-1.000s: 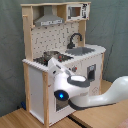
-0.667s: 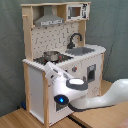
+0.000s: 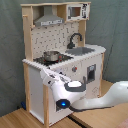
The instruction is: Play with the kitchen
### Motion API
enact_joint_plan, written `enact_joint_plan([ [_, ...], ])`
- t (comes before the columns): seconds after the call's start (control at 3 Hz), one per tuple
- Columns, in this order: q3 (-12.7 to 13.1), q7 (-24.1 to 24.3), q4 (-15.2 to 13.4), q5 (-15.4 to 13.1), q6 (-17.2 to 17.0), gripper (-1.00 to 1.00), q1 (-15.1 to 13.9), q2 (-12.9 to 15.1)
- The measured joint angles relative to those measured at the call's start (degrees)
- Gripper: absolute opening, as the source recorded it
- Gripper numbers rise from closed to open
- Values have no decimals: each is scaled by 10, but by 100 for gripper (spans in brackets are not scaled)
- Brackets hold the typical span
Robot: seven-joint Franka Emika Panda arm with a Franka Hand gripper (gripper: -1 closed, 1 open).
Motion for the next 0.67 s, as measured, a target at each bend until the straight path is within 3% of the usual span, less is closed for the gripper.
enact_joint_plan([
  [0.67,-4,-10,-68,-10,97,100,25,1],
])
